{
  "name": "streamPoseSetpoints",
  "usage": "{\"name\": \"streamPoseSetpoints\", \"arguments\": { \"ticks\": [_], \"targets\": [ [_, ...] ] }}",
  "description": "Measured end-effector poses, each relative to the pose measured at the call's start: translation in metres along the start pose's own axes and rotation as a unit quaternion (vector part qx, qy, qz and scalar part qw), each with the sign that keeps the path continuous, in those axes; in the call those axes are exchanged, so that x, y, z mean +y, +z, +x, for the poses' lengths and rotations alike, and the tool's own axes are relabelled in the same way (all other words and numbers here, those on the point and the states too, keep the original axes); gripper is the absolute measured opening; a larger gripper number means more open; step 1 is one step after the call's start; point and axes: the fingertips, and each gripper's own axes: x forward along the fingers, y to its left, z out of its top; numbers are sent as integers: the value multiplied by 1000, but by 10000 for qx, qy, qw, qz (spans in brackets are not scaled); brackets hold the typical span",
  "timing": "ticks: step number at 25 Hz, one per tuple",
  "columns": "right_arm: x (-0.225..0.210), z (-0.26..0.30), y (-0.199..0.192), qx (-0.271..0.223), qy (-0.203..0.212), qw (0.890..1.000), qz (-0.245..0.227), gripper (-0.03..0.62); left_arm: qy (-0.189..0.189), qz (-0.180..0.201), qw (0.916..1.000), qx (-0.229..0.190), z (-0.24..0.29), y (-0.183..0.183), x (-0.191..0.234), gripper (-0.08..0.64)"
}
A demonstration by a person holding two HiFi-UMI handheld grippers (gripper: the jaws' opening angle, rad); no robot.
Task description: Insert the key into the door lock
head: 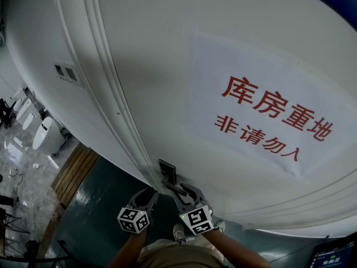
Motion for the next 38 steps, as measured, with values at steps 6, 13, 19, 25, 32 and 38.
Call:
{"name": "streamPoseSetpoints", "arguments": {
  "ticks": [6,13,19,25,32,38],
  "targets": [
    [2,-2,2,-16,18,10000,-14,121,-43,-17,10000,-11,2,2,-5,140],
    [6,-8,8,-78,234,9996,-163,121,85,-141,9997,-158,-2,6,-9,140],
    [-4,-31,7,-124,334,9991,-217,121,142,-117,9997,-127,4,0,-32,140],
    [-9,-64,6,-196,605,9975,-305,121,346,-171,9991,-196,7,-2,-64,140],
    [-19,-122,-3,-208,861,9953,-382,121,442,-268,9983,-267,6,-17,-129,140],
    [-22,-168,-15,-251,1070,9926,-515,121,666,-343,9964,-395,-4,-39,-169,140]
  ]
}}
